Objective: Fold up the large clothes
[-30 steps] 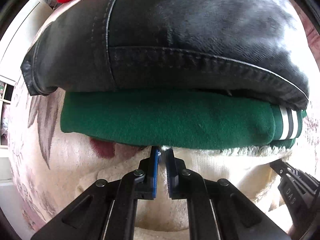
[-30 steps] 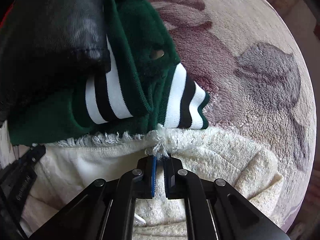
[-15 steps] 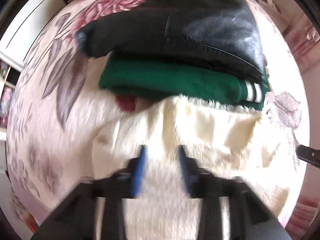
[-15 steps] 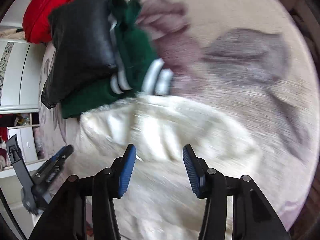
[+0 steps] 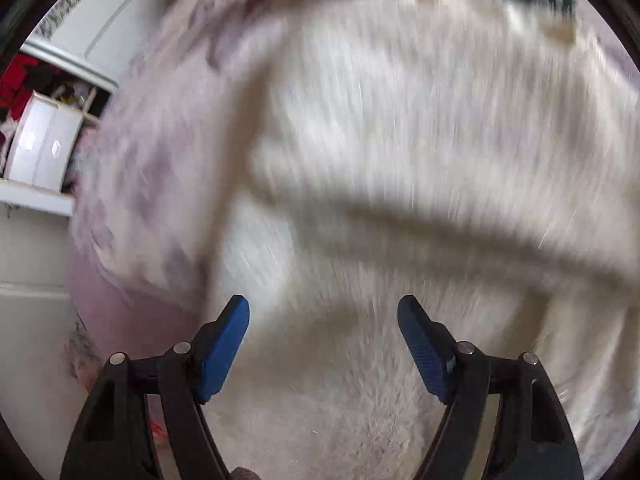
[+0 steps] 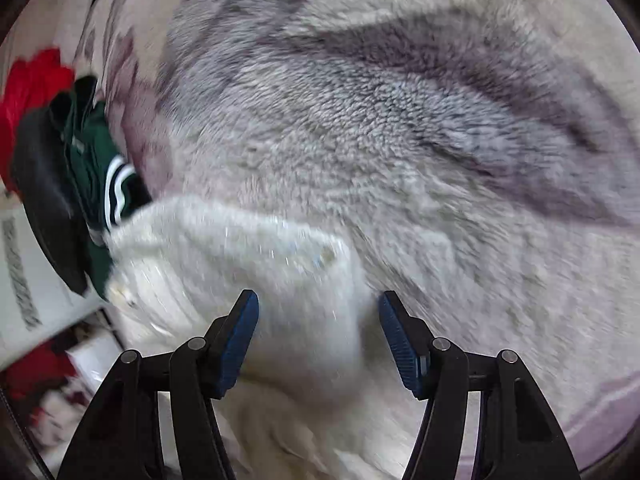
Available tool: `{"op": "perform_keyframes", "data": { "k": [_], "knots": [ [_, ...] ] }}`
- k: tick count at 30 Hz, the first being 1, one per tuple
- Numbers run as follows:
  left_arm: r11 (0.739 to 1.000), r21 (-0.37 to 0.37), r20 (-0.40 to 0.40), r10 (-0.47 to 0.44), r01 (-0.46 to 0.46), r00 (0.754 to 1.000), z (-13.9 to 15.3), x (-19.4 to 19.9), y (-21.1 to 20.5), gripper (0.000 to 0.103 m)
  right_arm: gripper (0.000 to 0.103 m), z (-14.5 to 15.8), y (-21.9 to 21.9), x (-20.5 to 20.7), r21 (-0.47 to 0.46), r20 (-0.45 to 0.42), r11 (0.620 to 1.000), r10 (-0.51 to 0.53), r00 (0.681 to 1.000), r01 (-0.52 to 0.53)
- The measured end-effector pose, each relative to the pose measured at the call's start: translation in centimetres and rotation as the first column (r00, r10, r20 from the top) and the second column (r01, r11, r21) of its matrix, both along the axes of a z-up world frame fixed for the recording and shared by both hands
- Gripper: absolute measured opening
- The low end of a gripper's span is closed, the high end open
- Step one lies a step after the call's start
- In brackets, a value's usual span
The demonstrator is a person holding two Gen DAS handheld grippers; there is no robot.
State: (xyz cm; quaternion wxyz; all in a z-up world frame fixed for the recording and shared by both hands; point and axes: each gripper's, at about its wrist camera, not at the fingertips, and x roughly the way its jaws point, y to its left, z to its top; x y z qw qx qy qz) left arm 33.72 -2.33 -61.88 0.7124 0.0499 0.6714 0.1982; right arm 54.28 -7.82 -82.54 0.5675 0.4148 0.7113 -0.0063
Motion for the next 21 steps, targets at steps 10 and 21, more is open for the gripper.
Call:
{"op": "perform_keyframes", "data": {
  "k": [10, 21],
  "knots": [
    [0.991, 0.024, 0.175, 0.126, -0.132, 0.977, -2.2, -3.4, 1.4, 0.103, 0.005, 2.2, 3.2, 3.6, -0.37, 0.068, 0.868, 0.379, 0.923, -0.33],
    [0.962, -0.159, 0.117, 0.243, -0.223, 0.963, -1.3, -2.7, 3.9, 0.103, 0.051, 9.6, 0.0, -6.5, -0.233, 0.077, 0.893, 0.412, 0.908, -0.386]
  ]
}}
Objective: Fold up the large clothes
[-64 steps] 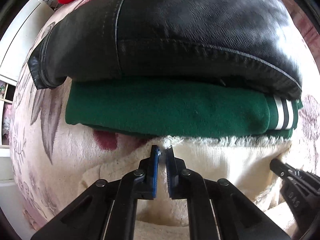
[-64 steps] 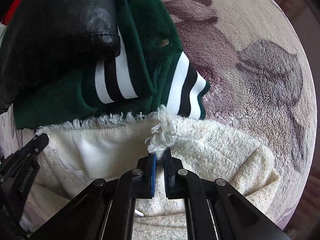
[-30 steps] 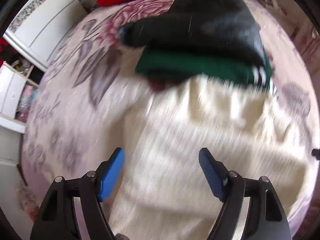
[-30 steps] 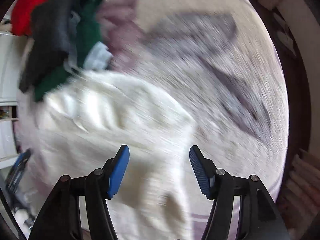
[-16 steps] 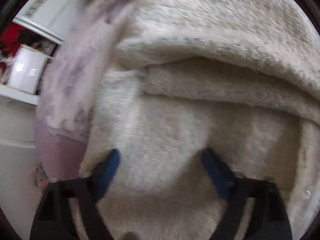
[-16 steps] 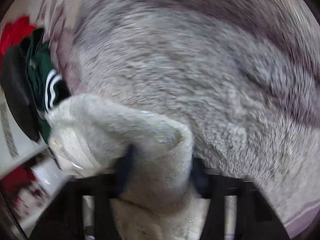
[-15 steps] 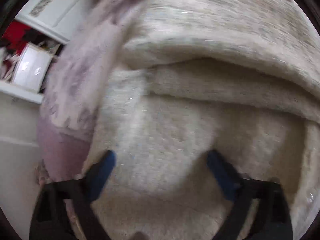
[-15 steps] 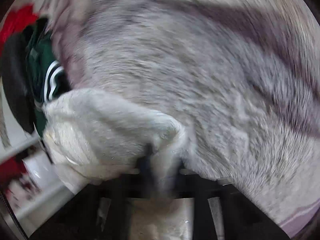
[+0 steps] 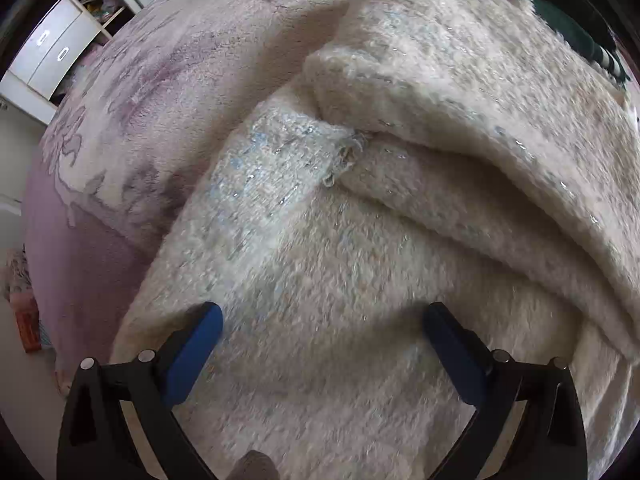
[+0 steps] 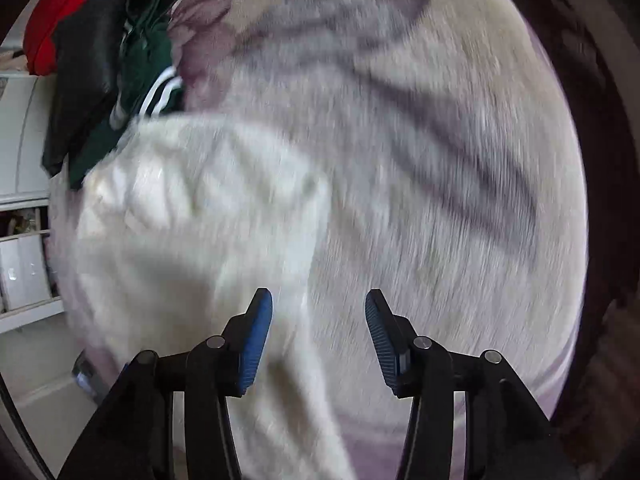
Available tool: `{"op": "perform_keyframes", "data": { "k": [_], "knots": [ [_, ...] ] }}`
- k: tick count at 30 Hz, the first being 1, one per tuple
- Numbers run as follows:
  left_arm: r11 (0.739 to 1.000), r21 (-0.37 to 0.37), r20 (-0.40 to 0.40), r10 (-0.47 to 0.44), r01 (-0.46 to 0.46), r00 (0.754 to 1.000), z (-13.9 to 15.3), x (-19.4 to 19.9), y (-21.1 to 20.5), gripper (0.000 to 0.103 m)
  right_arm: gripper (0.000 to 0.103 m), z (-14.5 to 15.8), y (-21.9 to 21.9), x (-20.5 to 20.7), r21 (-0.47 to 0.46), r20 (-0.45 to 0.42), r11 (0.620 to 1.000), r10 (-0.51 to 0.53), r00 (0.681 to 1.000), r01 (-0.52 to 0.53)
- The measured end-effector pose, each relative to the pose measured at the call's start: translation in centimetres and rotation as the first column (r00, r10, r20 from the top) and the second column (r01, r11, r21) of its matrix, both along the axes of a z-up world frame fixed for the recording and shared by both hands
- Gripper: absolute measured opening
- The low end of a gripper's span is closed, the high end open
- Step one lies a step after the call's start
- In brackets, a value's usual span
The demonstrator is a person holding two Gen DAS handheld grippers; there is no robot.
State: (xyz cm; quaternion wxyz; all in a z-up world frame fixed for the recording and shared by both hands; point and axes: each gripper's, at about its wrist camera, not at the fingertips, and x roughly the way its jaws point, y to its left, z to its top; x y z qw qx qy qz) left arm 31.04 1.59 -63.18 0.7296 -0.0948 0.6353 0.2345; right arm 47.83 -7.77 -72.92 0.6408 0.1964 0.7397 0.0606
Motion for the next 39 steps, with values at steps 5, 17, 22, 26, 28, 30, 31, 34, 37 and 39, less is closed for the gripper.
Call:
{"op": "perform_keyframes", "data": {
  "k": [5, 17, 22, 26, 28, 30, 31, 34, 37, 39],
  "knots": [
    [0.996, 0.064, -0.027, -0.054, 0.056, 0.998, 2.9, -1.1, -1.4, 0.103, 0.051, -6.3, 5.1, -9.3, -0.153, -0.131, 0.952, 0.246, 0.96, -0.264],
    [0.969, 0.187, -0.106, -0.143, 0.161, 0.984, 4.9, -6.7, -5.0, 0.103, 0.065, -5.3, 6.9, -8.4, -0.329, 0.0, 0.892, 0.327, 0.945, -0.309],
    [0.961, 0.217, -0.133, -0.144, 0.171, 0.981, 4.4, -7.8, -6.8, 0.103, 0.067, -7.8, 5.1, -7.2, -0.398, 0.079, 0.893, 0.263, 0.961, -0.212],
    [0.952, 0.266, -0.17, -0.106, 0.149, 0.98, 4.4, -8.1, -8.0, 0.103, 0.068, -7.2, 4.4, -9.1, -0.394, 0.075, 0.884, 0.306, 0.949, -0.253],
    [0.947, 0.298, -0.168, -0.07, 0.118, 0.983, 5.1, -8.5, -9.0, 0.103, 0.068, -8.1, 8.4, -10.2, -0.333, 0.03, 0.903, 0.299, 0.954, -0.272],
    [0.942, 0.317, -0.17, -0.055, 0.107, 0.984, 6.0, -8.7, -10.3, 0.103, 0.068, -6.3, 6.0, -11.0, -0.211, 0.001, 0.94, 0.274, 0.962, -0.268],
    [0.935, 0.337, -0.171, -0.052, 0.108, 0.984, 6.7, -8.9, -11.8, 0.103, 0.068, -5.4, 4.4, -11.6, -0.153, 0.002, 0.954, 0.261, 0.965, -0.258],
    [0.917, 0.37, -0.179, -0.088, 0.15, 0.98, 8.1, -9.3, -16.1, 0.103, 0.068, -3.8, 0.7, -13.4, -0.132, -0.025, 0.952, 0.277, 0.961, -0.278],
    [0.88, 0.403, -0.214, -0.175, 0.25, 0.961, 8.7, -9.8, -22.7, 0.103, 0.068, -3.2, -4.3, -15.7, -0.13, -0.071, 0.952, 0.27, 0.96, -0.278],
    [0.855, 0.409, -0.239, -0.238, 0.319, 0.942, 8.6, -10.2, -27.7, 0.103, 0.068, -2.8, -6.9, -17.2, -0.139, -0.09, 0.95, 0.27, 0.959, -0.281]
  ]
}}
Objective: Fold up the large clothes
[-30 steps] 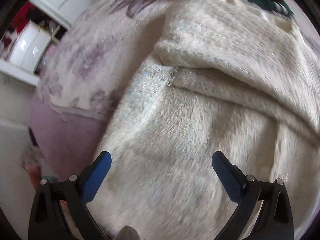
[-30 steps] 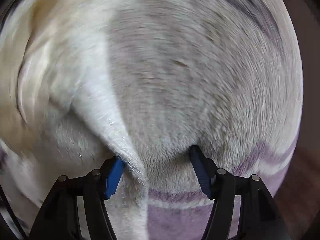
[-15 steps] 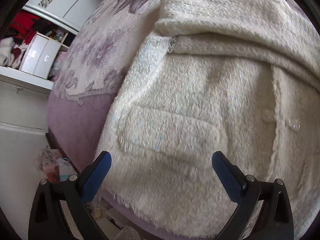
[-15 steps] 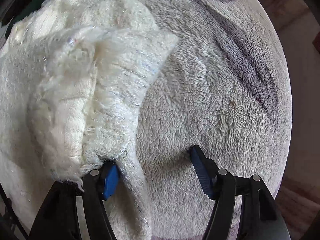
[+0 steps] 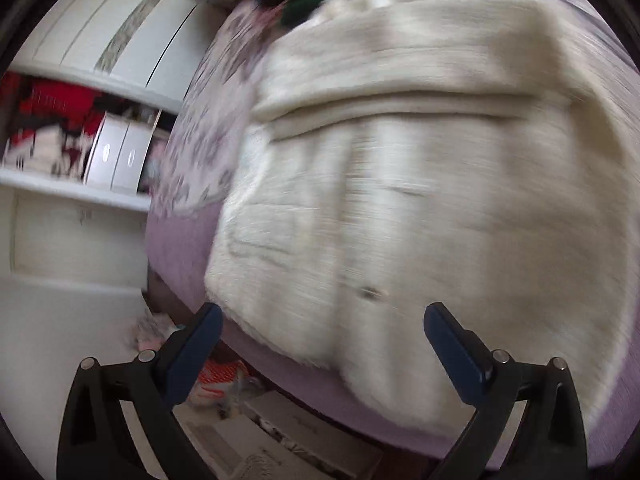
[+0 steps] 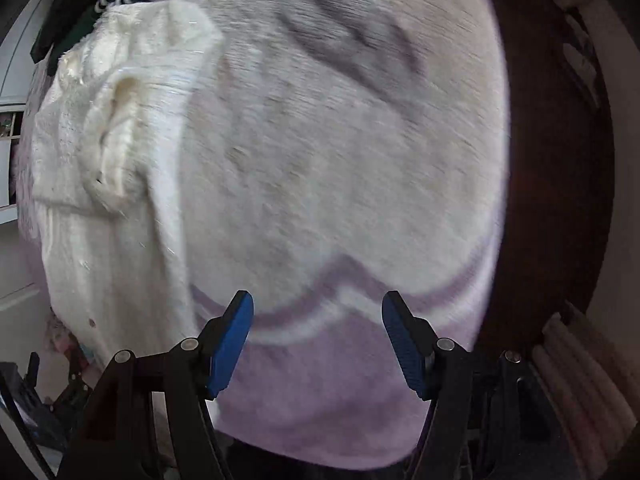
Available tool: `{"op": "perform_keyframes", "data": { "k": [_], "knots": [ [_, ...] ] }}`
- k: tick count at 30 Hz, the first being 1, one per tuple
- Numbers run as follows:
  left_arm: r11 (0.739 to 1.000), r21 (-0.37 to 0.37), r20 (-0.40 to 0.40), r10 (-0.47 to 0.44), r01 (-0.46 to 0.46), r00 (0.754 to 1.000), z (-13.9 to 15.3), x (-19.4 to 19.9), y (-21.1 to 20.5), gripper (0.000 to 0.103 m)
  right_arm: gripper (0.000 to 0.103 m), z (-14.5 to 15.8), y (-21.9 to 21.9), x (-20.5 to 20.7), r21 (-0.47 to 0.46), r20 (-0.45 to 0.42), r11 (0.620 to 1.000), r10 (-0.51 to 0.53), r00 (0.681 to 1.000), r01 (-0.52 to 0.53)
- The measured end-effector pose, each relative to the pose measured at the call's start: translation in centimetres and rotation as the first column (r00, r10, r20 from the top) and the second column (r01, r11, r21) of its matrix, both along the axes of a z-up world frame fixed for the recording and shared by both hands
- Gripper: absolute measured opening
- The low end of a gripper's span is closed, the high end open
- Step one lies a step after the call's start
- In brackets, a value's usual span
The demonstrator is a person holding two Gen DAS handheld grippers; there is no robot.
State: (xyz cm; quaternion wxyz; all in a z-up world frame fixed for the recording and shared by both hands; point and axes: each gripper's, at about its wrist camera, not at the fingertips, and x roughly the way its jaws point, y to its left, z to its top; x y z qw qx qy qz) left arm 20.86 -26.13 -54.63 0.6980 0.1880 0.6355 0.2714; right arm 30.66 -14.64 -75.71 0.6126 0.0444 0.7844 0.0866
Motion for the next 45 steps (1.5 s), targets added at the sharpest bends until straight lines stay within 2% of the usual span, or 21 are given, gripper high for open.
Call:
{"op": "perform_keyframes", "data": {
  "k": [5, 9, 10, 14, 16, 19, 22, 23, 24, 25, 26, 28, 29, 30, 31, 33, 35, 37, 39, 41, 45],
  "knots": [
    [0.994, -0.02, -0.025, -0.106, 0.105, 0.994, -1.4, -1.3, -10.2, 0.103, 0.068, -0.5, -6.2, -2.1, -0.038, -0.05, 0.998, -0.045, 0.998, 0.043],
    [0.968, 0.112, -0.026, -0.225, 0.226, 0.974, -3.7, -1.9, -16.8, 0.103, 0.068, -2.0, -10.0, -1.2, -0.063, -0.069, 0.993, -0.105, 0.992, 0.101],
    [0.963, 0.118, -0.037, -0.241, 0.243, 0.97, -4.4, -1.8, -17.6, 0.103, 0.068, -3.0, -11.5, 2.2, -0.068, -0.07, 0.992, -0.109, 0.992, 0.104],
    [0.964, 0.123, -0.103, -0.222, 0.234, 0.97, -8.5, -1.6, -18.0, 0.103, 0.068, -3.7, -14.0, 6.8, -0.055, -0.068, 0.99, -0.136, 0.988, 0.132],
    [0.97, 0.132, -0.14, -0.184, 0.203, 0.973, -10.3, -1.3, -16.8, 0.103, 0.068, -3.1, -12.8, 8.5, -0.058, -0.053, 0.991, -0.126, 0.991, 0.123],
    [0.969, 0.205, -0.108, -0.119, 0.14, 0.987, -10.2, -0.6, -13.8, 0.103, 0.068, -2.2, -11.6, 10.4, -0.05, -0.024, 0.993, -0.108, 0.994, 0.106],
    [0.974, 0.206, -0.054, -0.081, 0.091, 0.995, -8.9, 0.1, -11.1, 0.101, 0.068, -0.9, -9.4, 12.1, -0.014, -0.02, 0.995, -0.099, 0.995, 0.099],
    [0.977, 0.196, -0.036, -0.083, 0.089, 0.996, -8.5, 0.3, -10.4, 0.086, 0.068, -1.1, -8.8, 12.5, 0.005, -0.02, 0.995, -0.095, 0.995, 0.095],
    [0.981, 0.178, -0.019, -0.079, 0.081, 0.997, -7.9, 0.4, -9.7, 0.056, 0.068, -1.3, -7.7, 12.9, 0.04, -0.022, 0.996, -0.084, 0.996, 0.085],
    [0.986, 0.147, -0.004, -0.076, 0.076, 0.997, -7.2, 0.5, -9.1, 0.039, 0.07, -1.4, -6.5, 13.3, 0.104, -0.021, 0.991, -0.082, 0.996, 0.084],
    [0.989, 0.124, 0.009, -0.084, 0.082, 0.996, -6.8, 0.6, -8.9, 0.015, 0.07, -1.6, -5.9, 13.5, 0.16, -0.021, 0.983, -0.087, 0.996, 0.089],
    [0.99, 0.11, 0.036, -0.094, 0.09, 0.995, -5.7, 0.8, -8.5, 0.015, 0.07, -2.3, -3.9, 14.5, 0.383, -0.055, 0.913, -0.127, 0.99, 0.138],
    [0.991, 0.104, 0.045, -0.093, 0.088, 0.995, -5.3, 0.8, -8.4, 0.015, 0.071, -2.8, -3.0, 14.0, 0.445, -0.081, 0.88, -0.145, 0.986, 0.166],
    [0.991, 0.1, 0.054, -0.091, 0.086, 0.994, -4.9, 0.9, -8.2, 0.015, 0.079, -3.4, -2.0, 14.4, 0.514, -0.116, 0.832, -0.175, 0.978, 0.21],
    [0.991, 0.107, 0.055, -0.092, 0.085, 0.994, -4.6, 1.0, -7.9, 0.015, 0.084, -3.9, -1.0, 14.7, 0.558, -0.143, 0.794, -0.193, 0.971, 0.24],
    [0.988, 0.123, 0.052, -0.096, 0.089, 0.994, -4.5, 1.0, -7.8, 0.015, 0.085, -5.7, 1.5, 15.8, 0.633, -0.219, 0.705, -0.233, 0.948, 0.32],
    [0.98, 0.169, 0.041, -0.111, 0.102, 0.993, -4.7, 1.0, -8.0, 0.015, 0.085, -7.1, 3.8, 16.4, 0.68, -0.261, 0.645, -0.233, 0.937, 0.35],
    [0.975, 0.193, 0.04, -0.115, 0.105, 0.993, -4.7, 1.0, -7.9, 0.015, 0.086, -8.0, 5.6, 17.2, 0.702, -0.274, 0.62, -0.221, 0.936, 0.352],
    [0.974, 0.199, 0.032, -0.119, 0.11, 0.992, -4.9, 1.1, -7.8, 0.015, 0.086, -9.2, 7.6, 17.7, 0.704, -0.276, 0.622, -0.204, 0.939, 0.342],
    [0.976, 0.191, 0.028, -0.113, 0.106, 0.993, -5.1, 1.2, -7.6, 0.015, 0.088, -9.9, 8.9, 18.2, 0.693, -0.265, 0.644, -0.19, 0.945, 0.324],
    [0.98, 0.169, 0.02, -0.111, 0.106, 0.994, -5.0, 1.2, -7.1, 0.015, 0.089, -11.5, 10.9, 19.2, 0.706, -0.287, 0.624, -0.181, 0.941, 0.335]
  ]
}}
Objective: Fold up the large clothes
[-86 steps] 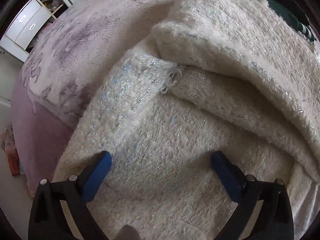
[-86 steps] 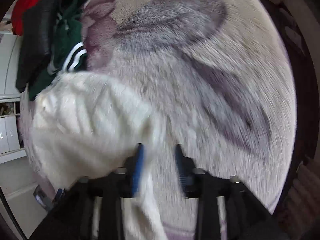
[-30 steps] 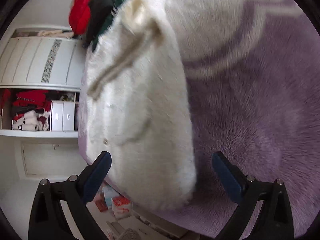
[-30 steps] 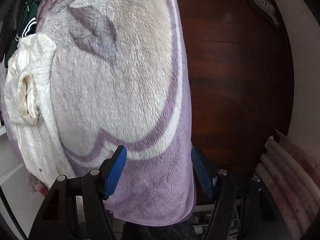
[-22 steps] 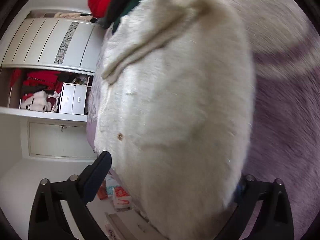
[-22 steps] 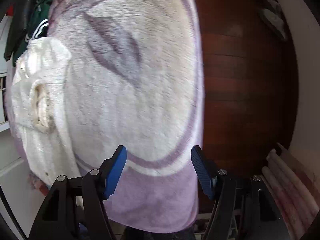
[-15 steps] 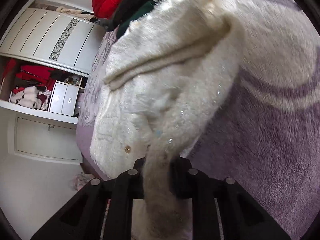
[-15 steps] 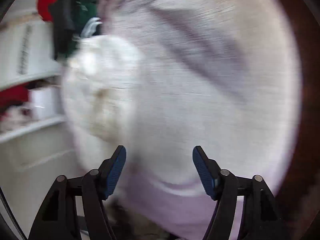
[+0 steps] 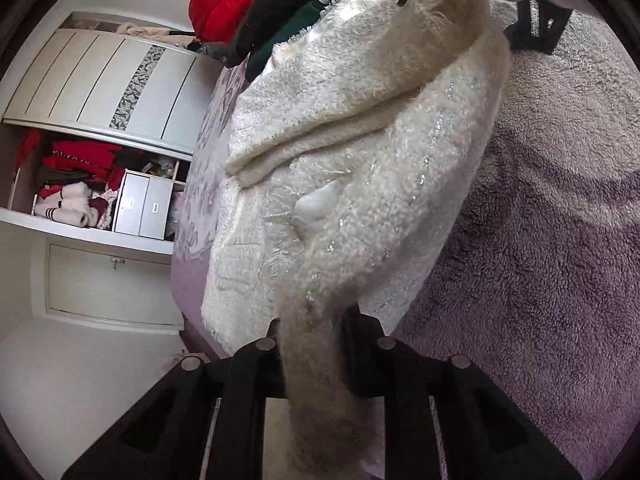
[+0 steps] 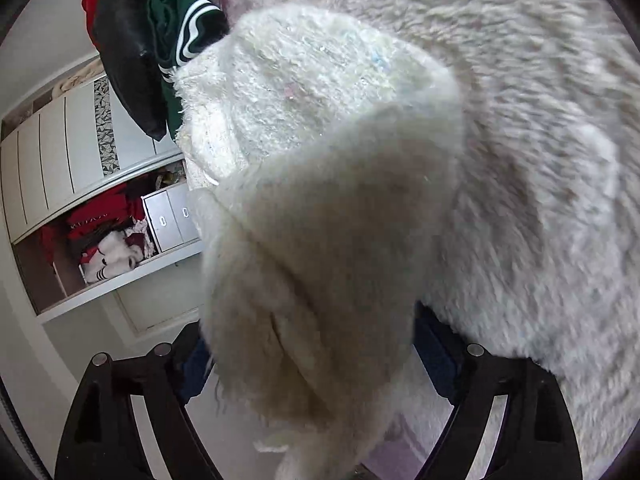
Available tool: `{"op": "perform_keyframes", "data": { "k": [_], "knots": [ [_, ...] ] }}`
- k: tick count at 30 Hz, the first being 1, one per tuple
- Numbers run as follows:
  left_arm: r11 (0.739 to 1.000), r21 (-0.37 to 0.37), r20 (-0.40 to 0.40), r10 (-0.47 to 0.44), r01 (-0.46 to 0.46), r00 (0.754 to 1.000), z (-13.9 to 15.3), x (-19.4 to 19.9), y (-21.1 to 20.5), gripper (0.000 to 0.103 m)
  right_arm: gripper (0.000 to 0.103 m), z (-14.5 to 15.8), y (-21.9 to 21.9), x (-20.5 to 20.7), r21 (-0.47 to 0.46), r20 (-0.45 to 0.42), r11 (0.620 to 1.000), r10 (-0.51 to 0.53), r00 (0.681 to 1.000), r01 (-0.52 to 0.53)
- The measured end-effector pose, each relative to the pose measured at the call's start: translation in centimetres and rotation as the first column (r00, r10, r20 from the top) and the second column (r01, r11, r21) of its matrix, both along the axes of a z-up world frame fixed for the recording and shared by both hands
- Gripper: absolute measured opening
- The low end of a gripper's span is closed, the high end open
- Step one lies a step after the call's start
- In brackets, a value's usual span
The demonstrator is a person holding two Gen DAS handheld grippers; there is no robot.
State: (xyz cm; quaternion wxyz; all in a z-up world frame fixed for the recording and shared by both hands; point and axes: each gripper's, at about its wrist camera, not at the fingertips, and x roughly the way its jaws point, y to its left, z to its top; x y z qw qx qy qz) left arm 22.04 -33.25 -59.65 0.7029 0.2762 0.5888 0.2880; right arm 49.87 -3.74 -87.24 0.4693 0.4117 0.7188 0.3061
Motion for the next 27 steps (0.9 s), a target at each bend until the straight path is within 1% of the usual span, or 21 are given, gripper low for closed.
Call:
{"op": "perform_keyframes", "data": {
  "k": [2, 3, 4, 5, 6, 7, 8, 9, 12, 13, 15, 16, 18, 19, 20, 21, 23, 24, 25, 26, 27],
  "knots": [
    [1.0, -0.025, -0.003, 0.0, 0.0, 1.0, 0.2, 0.0, 0.4, 0.015, 0.089, -0.3, 1.0, 0.3, 0.002, -0.002, 1.0, 0.006, 1.0, -0.006],
    [0.999, -0.039, 0.001, 0.003, -0.003, 1.0, 0.4, 0.1, 0.8, 0.015, 0.081, 0.0, 1.4, 0.4, -0.015, 0.004, 1.0, 0.001, 1.0, 0.0],
    [0.998, -0.055, 0.004, 0.005, -0.005, 1.0, 0.7, 0.1, 1.1, 0.015, 0.047, 0.5, 1.9, 0.5, -0.053, 0.005, 0.999, 0.01, 1.0, -0.01],
    [0.998, -0.07, 0.008, 0.006, -0.005, 1.0, 0.9, 0.1, 1.4, 0.013, 0.035, 0.8, 2.6, 0.4, -0.074, 0.013, 0.997, 0.032, 0.999, -0.03],
    [0.996, -0.093, 0.01, 0.009, -0.008, 1.0, 1.3, 0.1, 1.9, 0.013, 0.031, 2.4, 3.3, 0.6, -0.126, 0.047, 0.991, 0.057, 0.997, -0.051],
    [0.989, -0.144, 0.02, 0.027, -0.023, 0.999, 2.1, -0.1, 2.8, 0.013, 0.027, 3.4, 3.7, 0.7, -0.143, 0.062, 0.988, 0.066, 0.996, -0.057],
    [0.986, -0.165, 0.025, 0.032, -0.028, 0.999, 2.5, -0.2, 3.2, 0.013, 0.026, 5.4, 4.5, 0.9, -0.162, 0.077, 0.984, 0.082, 0.994, -0.069],
    [0.978, -0.205, 0.032, 0.042, -0.034, 0.999, 3.4, -0.4, 4.1, 0.012, 0.025, 6.4, 5.3, 0.9, -0.179, 0.087, 0.981, 0.092, 0.992, -0.075],
    [0.95, -0.307, 0.046, 0.07, -0.053, 0.996, 5.6, -0.7, 6.7, 0.012, 0.025, 11.4, 8.1, 1.6, -0.219, 0.107, 0.971, 0.121, 0.987, -0.095],
    [0.93, -0.362, 0.048, 0.08, -0.057, 0.996, 6.7, -0.9, 8.2, 0.012, 0.025, 13.3, 9.6, 1.8, -0.24, 0.117, 0.965, 0.138, 0.983, -0.107],
    [0.902, -0.427, 0.054, 0.088, -0.057, 0.995, 8.3, -1.2, 10.7, 0.012, 0.025, 16.3, 13.2, 2.7, -0.287, 0.129, 0.948, 0.178, 0.976, -0.135],
    [0.882, -0.467, 0.061, 0.103, -0.063, 0.993, 9.3, -1.4, 12.6, 0.012, 0.025, 17.7, 14.8, 3.0, -0.307, 0.131, 0.94, 0.199, 0.971, -0.151],
    [0.848, -0.525, 0.071, 0.129, -0.073, 0.989, 10.7, -1.7, 16.2, 0.012, 0.024, 20.6, 19.7, 3.6, -0.381, 0.148, 0.905, 0.264, 0.953, -0.192],
    [0.83, -0.552, 0.083, 0.157, -0.086, 0.984, 11.5, -2.0, 19.2, 0.012, 0.024, 21.6, 21.8, 3.6, -0.406, 0.15, 0.89, 0.288, 0.946, -0.207],
    [0.814, -0.574, 0.087, 0.175, -0.094, 0.981, 11.6, -2.1, 20.7, 0.012, 0.024, 22.2, 24.0, 3.5, -0.431, 0.15, 0.875, 0.31, 0.939, -0.22],
    [0.777, -0.619, 0.084, 0.208, -0.112, 0.974, 11.6, -2.3, 24.1, 0.012, 0.024, 22.6, 27.0, 3.6, -0.465, 0.152, 0.856, 0.33, 0.932, -0.227],
    [0.716, -0.686, 0.087, 0.256, -0.128, 0.963, 10.9, -2.8, 29.0, 0.013, 0.024, 22.5, 32.7, 3.6, -0.518, 0.147, 0.82, 0.366, 0.919, -0.244],
    [0.678, -0.722, 0.06, 0.262, -0.139, 0.963, 9.9, -2.8, 32.0, 0.014, 0.024, 22.1, 35.1, 3.7, -0.538, 0.142, 0.805, 0.377, 0.915, -0.249],
    [0.661, -0.736, 0.051, 0.27, -0.147, 0.962, 9.1, -2.9, 34.1, 0.015, 0.024, 21.4, 37.2, 3.5, -0.562, 0.134, 0.786, 0.393, 0.91, -0.257],
    [0.637, -0.757, 0.044, 0.273, -0.147, 0.961, 8.3, -3.0, 36.2, 0.017, 0.024, 20.3, 40.5, 3.6, -0.6, 0.12, 0.755, 0.411, 0.903, -0.264],
    [0.602, -0.784, 0.019, 0.272, -0.154, 0.962, 7.0, -3.0, 38.5, 0.019, 0.024, 19.2, 42.6, 3.1, -0.63, 0.108, 0.725, 0.436, 0.893, -0.278]
  ]
}}
